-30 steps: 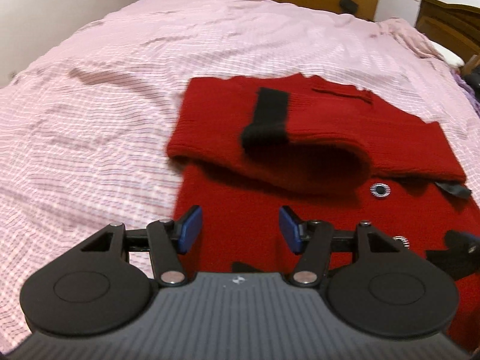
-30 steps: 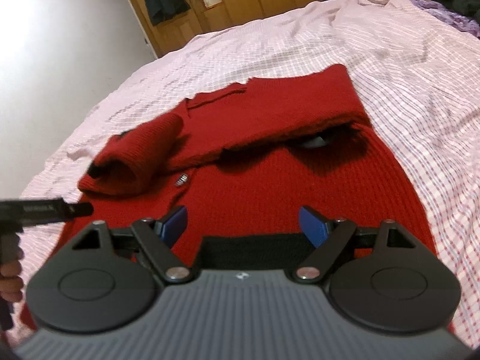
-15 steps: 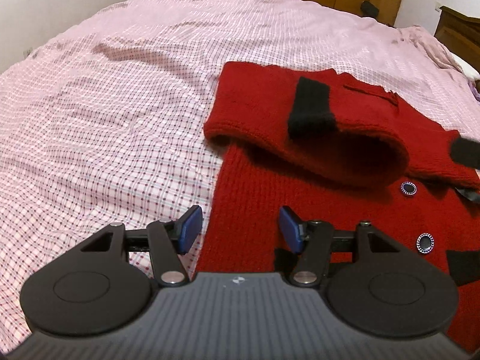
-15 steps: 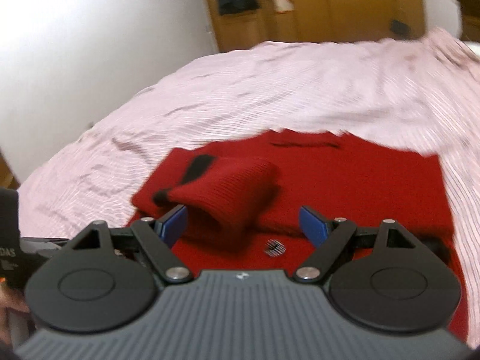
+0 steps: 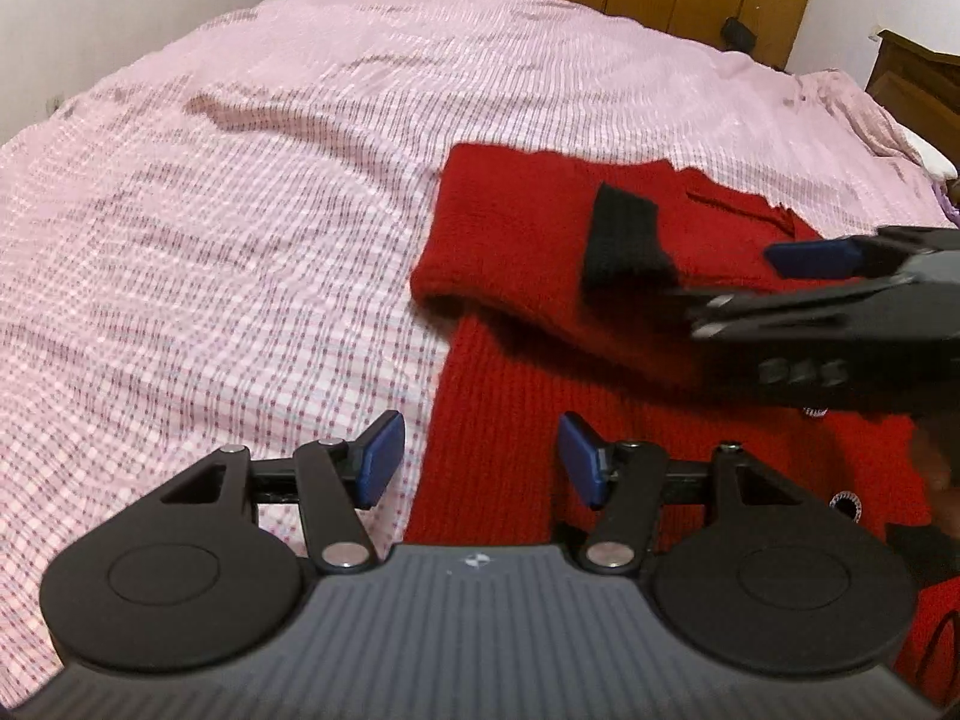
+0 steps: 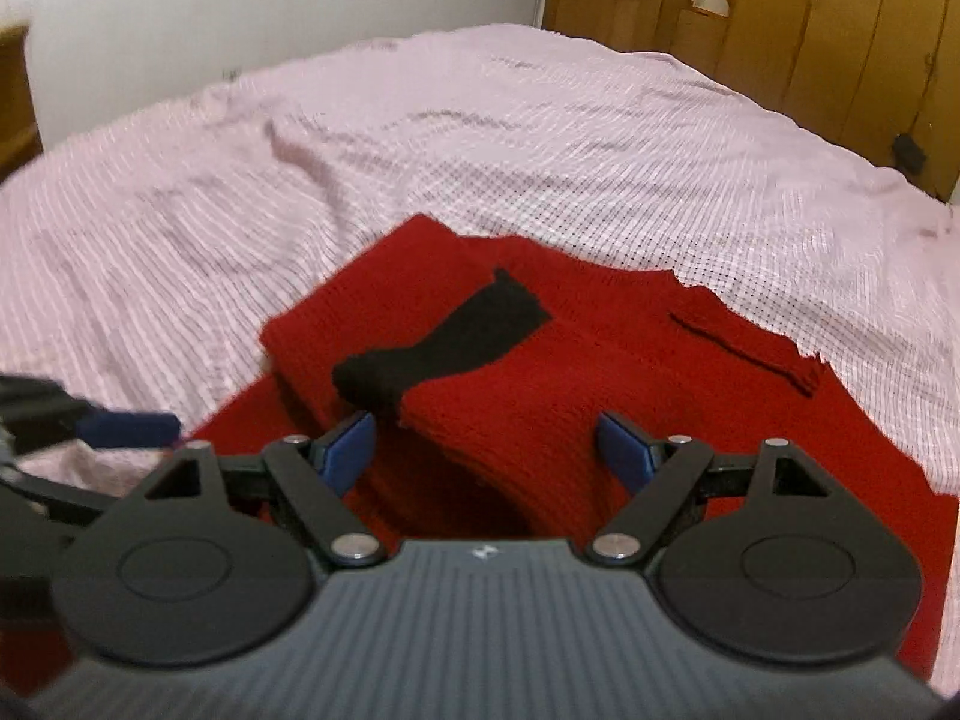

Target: Fold small clothes

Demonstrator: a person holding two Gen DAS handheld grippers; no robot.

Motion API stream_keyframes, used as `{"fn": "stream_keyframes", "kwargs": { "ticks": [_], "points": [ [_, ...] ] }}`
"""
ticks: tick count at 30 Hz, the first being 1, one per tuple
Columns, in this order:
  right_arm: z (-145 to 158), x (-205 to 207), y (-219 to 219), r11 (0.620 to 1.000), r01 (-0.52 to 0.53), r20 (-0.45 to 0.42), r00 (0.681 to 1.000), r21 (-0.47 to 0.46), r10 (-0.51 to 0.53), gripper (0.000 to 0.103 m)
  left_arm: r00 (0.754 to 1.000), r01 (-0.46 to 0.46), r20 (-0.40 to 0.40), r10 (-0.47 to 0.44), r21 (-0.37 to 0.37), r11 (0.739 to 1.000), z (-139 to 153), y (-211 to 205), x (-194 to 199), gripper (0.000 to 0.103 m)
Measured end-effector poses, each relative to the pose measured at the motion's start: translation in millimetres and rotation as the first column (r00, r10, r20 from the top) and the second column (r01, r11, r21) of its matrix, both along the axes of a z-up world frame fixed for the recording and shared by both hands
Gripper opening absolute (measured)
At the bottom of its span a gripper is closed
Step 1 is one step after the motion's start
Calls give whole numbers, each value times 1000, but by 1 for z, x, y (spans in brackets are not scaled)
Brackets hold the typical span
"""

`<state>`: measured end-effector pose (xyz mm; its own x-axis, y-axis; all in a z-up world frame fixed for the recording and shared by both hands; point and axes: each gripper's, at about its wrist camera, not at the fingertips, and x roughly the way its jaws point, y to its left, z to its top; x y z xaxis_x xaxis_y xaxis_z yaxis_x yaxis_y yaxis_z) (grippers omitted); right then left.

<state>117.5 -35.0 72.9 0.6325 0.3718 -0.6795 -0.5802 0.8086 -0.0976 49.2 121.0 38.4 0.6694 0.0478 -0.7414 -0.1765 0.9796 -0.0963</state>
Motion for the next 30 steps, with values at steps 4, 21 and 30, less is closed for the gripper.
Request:
{"fn": "stream_keyframes", "kwargs": {
  "ticks": [4, 21, 30],
  "points": [
    [-3, 9, 1, 996, 20, 45, 999, -89, -16, 18, 1000, 4, 15, -4, 2, 1000, 3, 0, 8, 65],
    [13, 40, -171, 834, 445, 51, 873, 328, -485, 13, 1000, -4, -16, 5, 77, 997, -27, -11, 56, 65],
    [-49, 21, -235, 679, 597, -238, 799, 427, -552, 33, 1000, -6, -13, 6, 61, 998, -27, -9, 56, 66]
  ]
}}
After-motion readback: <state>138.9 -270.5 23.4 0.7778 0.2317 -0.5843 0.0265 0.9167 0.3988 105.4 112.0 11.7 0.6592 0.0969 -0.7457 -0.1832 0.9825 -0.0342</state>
